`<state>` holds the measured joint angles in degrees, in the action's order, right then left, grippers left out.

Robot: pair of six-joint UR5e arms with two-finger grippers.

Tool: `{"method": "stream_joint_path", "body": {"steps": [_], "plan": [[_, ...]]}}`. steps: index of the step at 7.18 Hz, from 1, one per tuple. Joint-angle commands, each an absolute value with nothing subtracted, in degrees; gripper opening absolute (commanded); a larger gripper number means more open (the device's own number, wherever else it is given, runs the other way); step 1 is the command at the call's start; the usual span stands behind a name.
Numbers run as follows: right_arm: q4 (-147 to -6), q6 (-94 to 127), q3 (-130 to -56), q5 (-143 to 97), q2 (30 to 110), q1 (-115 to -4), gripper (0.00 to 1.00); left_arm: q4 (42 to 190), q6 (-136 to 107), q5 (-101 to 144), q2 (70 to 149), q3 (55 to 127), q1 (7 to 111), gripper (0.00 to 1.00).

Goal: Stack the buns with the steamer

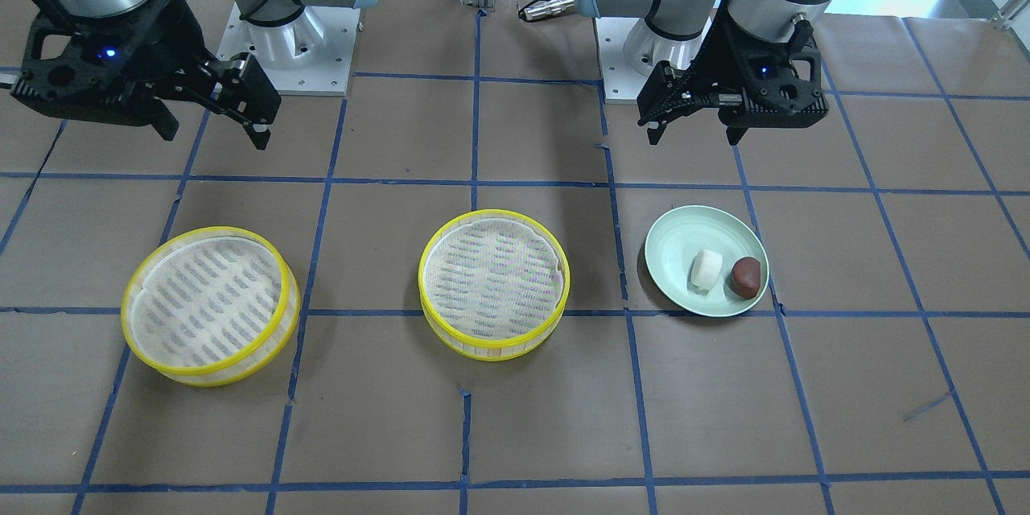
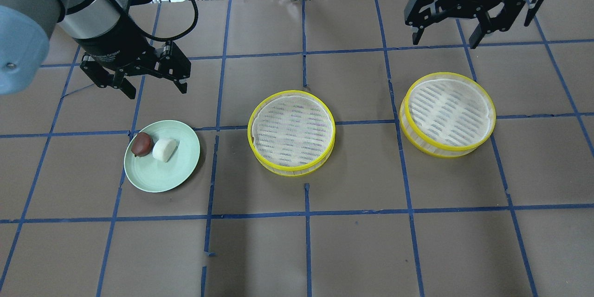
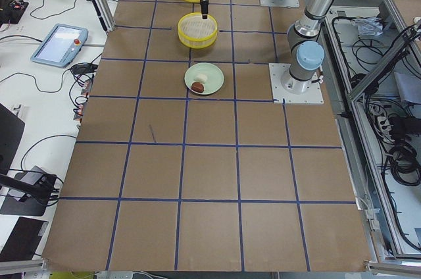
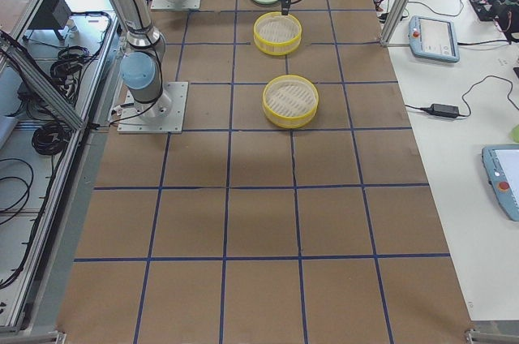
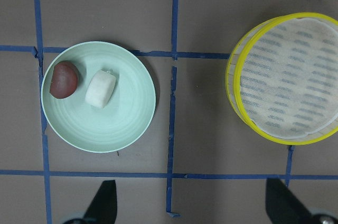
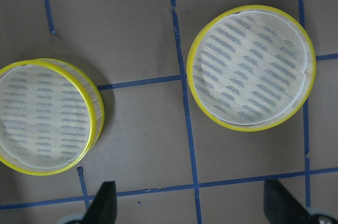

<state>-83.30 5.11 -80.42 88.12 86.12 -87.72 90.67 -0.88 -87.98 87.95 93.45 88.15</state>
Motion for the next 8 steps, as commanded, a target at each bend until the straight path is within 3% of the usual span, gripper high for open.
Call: {"method": "stream_joint_path", "body": {"steps": [1, 3, 5, 8], "plan": [[-83.49, -0.93, -80.59, 88.86, 83.69, -82.30, 0.97, 88.18, 0.26, -88.41, 90.07, 97.01, 86.84, 1.00], [-86.20, -13.47, -84.43, 89.03, 81.13, -75.97, 0.99, 70.66, 2.44, -94.70, 96.74, 107.08, 85.53, 1.00], [-101.96, -19.81, -94.87, 93.85, 76.75, -72.09, 0.98, 60.24, 6.57, -95.98, 99.82, 115.46, 82.54, 0.98], [-121.24, -27.94, -105.19, 89.85, 71.83, -66.01, 0.94, 54.58, 9.84, -100.63, 106.08, 116.19, 81.39, 0.90]]}}
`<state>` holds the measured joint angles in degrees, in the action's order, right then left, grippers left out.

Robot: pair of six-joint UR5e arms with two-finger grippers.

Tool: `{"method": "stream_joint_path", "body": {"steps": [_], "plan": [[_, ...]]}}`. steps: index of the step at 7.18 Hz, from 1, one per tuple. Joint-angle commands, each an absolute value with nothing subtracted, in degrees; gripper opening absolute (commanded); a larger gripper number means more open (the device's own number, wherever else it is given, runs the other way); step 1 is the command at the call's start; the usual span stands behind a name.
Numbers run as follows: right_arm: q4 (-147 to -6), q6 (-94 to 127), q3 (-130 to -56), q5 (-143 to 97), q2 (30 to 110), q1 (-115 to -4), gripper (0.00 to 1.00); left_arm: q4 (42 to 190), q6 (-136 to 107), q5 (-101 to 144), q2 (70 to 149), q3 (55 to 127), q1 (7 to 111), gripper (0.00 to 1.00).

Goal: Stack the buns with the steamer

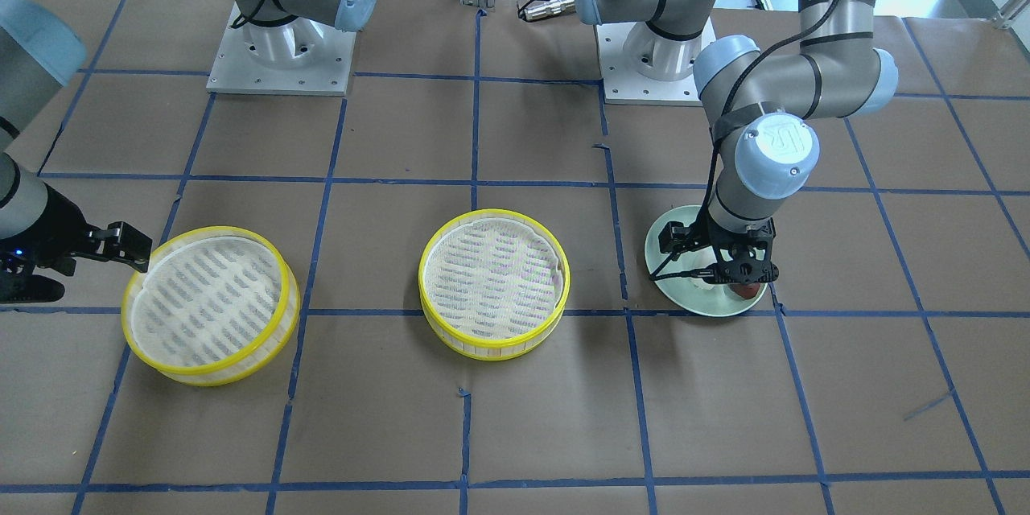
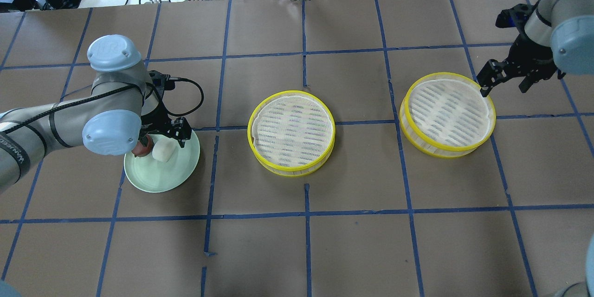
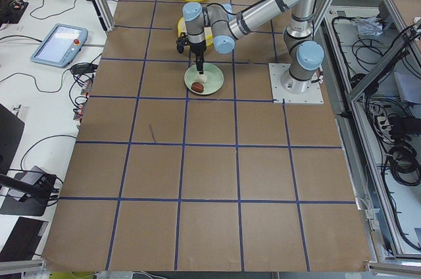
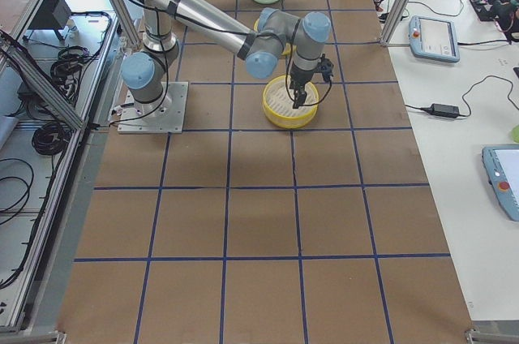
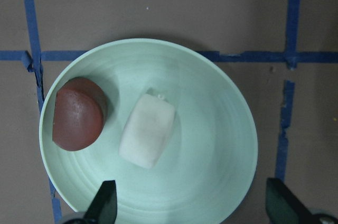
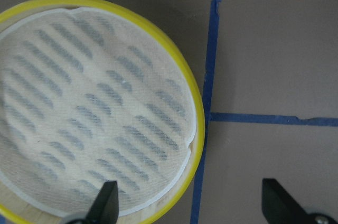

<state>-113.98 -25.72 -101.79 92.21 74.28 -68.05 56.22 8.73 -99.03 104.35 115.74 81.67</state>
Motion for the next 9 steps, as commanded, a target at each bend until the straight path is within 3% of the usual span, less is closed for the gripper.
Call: {"method": "stream_joint_path", "body": {"steps": [1, 2, 3, 4, 6, 7, 9], "plan": [[-122.85, -28.82, -105.29, 88.43, 69.89, -66.01, 0.81, 54.58, 9.84, -100.72, 106.43, 116.45, 81.39, 0.71], [-123.13, -28.92, -105.29, 87.98, 69.53, -66.01, 0.71, 54.58, 9.76, -100.72, 106.61, 116.46, 81.39, 0.34], [-123.22, -29.00, -105.38, 87.98, 69.35, -66.01, 0.58, 54.49, 9.32, -100.46, 106.26, 116.46, 81.39, 0.02], [-123.22, -29.00, -105.38, 88.07, 68.91, -66.01, 0.52, 54.32, 9.14, -100.20, 105.04, 115.93, 82.17, 0.00], [-123.31, -29.09, -105.38, 88.07, 68.73, -66.01, 0.49, 54.23, 6.36, -94.62, 100.06, 114.97, 84.97, 0.00], [-123.22, -29.09, -105.38, 88.07, 68.73, -66.01, 0.40, 56.49, 0.85, -90.13, 96.19, 113.48, 89.51, 0.01], [-123.22, -29.09, -105.38, 88.07, 68.12, -66.01, 0.15, 57.92, -14.26, -85.73, 97.28, 107.52, 101.11, 0.02]]}}
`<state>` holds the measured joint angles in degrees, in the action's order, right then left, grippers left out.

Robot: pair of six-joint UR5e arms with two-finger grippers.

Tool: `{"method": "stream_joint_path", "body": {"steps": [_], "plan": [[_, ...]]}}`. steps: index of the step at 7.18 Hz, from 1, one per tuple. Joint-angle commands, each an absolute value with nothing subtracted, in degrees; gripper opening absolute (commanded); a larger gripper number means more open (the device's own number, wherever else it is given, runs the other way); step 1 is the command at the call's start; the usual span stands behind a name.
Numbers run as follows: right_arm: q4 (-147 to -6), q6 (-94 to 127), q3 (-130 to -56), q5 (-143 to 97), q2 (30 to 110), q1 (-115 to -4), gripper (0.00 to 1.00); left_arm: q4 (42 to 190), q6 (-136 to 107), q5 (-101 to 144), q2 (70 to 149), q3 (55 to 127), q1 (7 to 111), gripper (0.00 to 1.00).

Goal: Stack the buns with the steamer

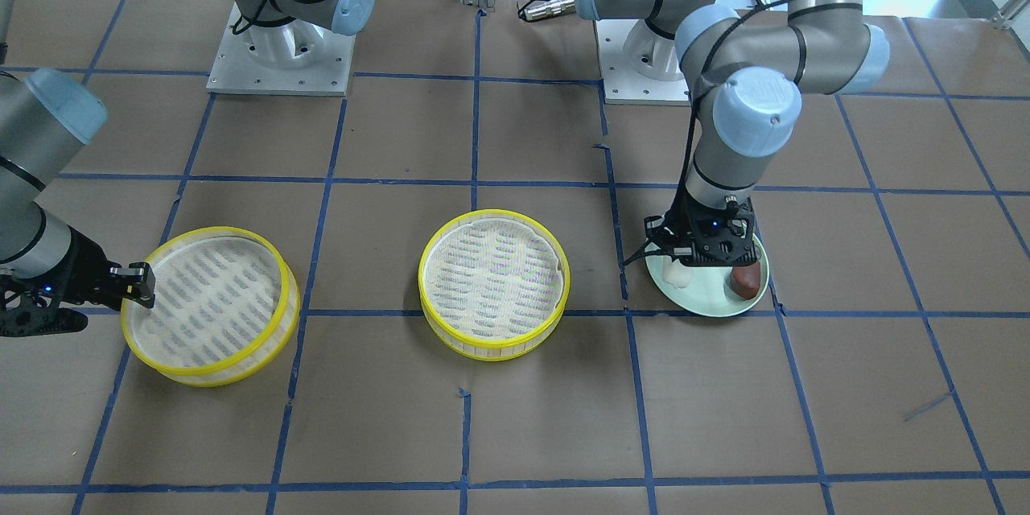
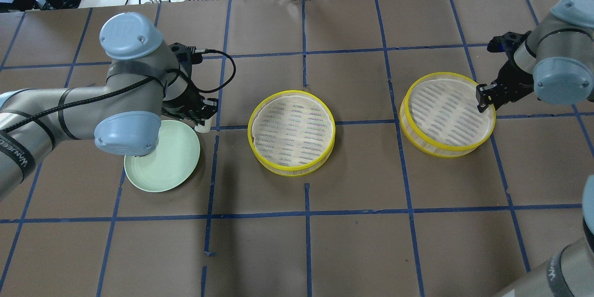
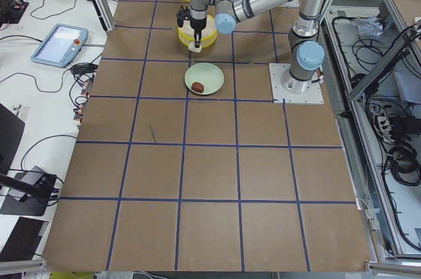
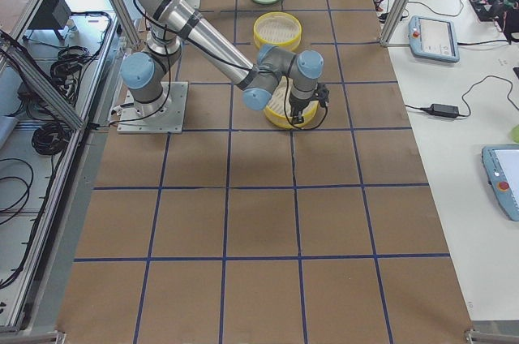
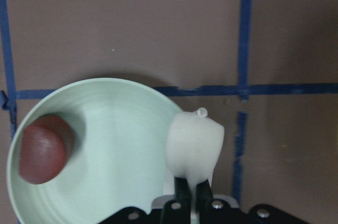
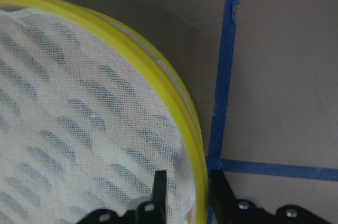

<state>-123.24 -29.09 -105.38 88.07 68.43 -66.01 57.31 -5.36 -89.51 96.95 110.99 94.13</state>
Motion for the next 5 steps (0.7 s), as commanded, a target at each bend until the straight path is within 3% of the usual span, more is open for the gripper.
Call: {"method": "stream_joint_path", "body": {"steps": [1, 2, 3, 5], "plan": [[-123.31, -29.09, -105.12, 88.07, 68.20, -66.01, 0.08, 54.96, -22.24, -82.39, 101.30, 105.66, 104.99, 0.02], [-123.31, -29.09, -104.86, 88.15, 68.38, -66.01, 0.08, 47.36, -28.07, -81.83, 105.17, 105.56, 107.73, 0.03], [-122.88, -29.35, -104.59, 88.68, 68.64, -66.01, 0.07, 45.02, -28.04, -82.52, 108.25, 105.90, 108.71, 0.92], [-115.99, -29.18, -101.10, 88.33, 71.62, -66.01, 0.07, 43.07, -27.77, -84.62, 108.90, 106.00, 108.63, 0.99]]}}
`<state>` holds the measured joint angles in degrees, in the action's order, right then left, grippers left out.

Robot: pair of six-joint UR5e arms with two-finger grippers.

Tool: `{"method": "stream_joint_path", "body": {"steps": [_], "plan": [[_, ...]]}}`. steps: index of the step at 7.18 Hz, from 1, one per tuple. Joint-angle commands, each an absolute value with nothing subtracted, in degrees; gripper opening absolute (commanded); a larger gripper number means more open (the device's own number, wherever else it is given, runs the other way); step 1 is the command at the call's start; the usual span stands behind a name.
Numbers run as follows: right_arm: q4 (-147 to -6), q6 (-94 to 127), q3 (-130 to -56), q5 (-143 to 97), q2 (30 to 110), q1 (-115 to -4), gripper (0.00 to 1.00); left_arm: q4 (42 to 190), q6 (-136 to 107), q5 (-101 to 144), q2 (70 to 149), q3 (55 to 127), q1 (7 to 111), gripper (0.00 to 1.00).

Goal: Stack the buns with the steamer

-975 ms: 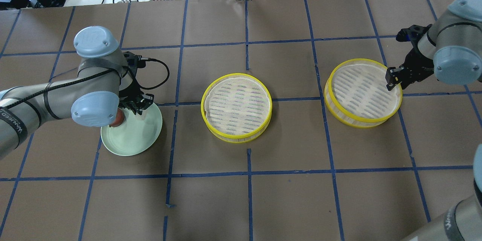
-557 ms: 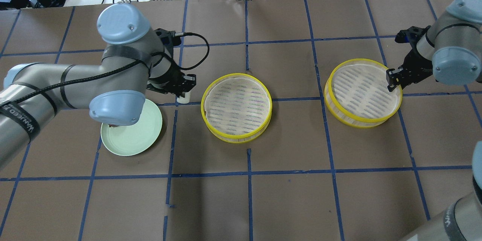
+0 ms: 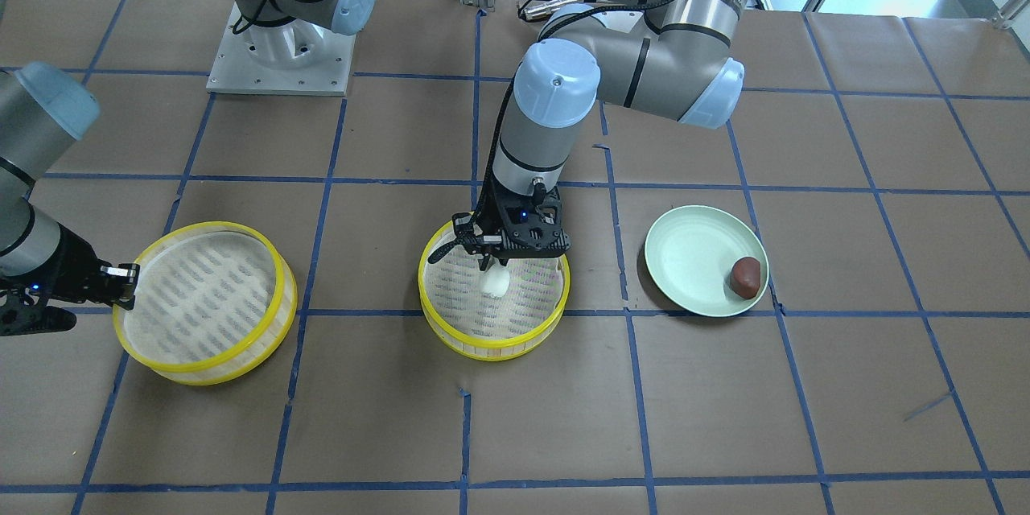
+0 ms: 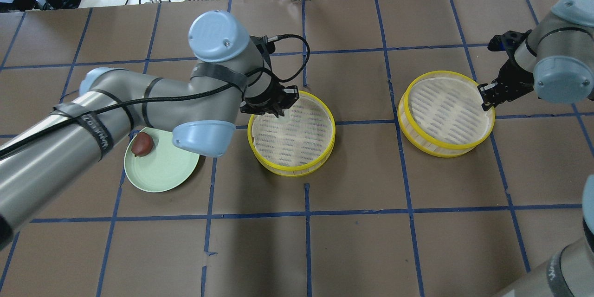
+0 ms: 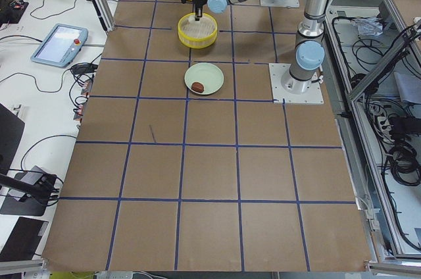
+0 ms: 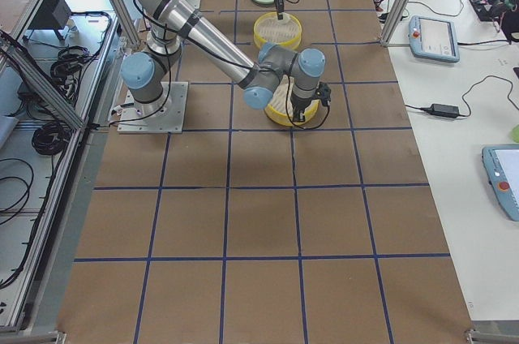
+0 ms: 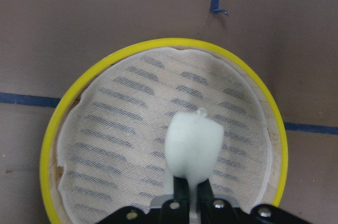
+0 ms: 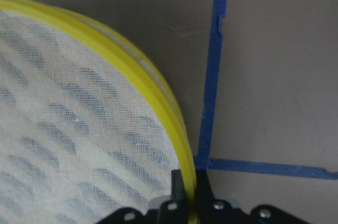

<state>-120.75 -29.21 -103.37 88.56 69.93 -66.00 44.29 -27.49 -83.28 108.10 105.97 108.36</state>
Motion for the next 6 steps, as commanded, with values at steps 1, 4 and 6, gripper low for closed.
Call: {"method": "stream_joint_path", "body": {"steps": [1, 4, 6], "plan": [[-111.06, -28.92, -99.33, 87.98, 71.98, -66.18, 0.07, 43.07, -27.34, -85.86, 108.81, 106.00, 108.63, 1.00], [-110.74, -21.50, -99.41, 88.24, 75.75, -74.22, 0.07, 43.15, -22.86, -89.02, 108.90, 106.09, 108.63, 1.00], [-110.74, -7.03, -98.36, 88.85, 76.90, -84.49, 0.08, 47.51, -7.31, -94.02, 106.63, 105.29, 101.22, 1.00]]}}
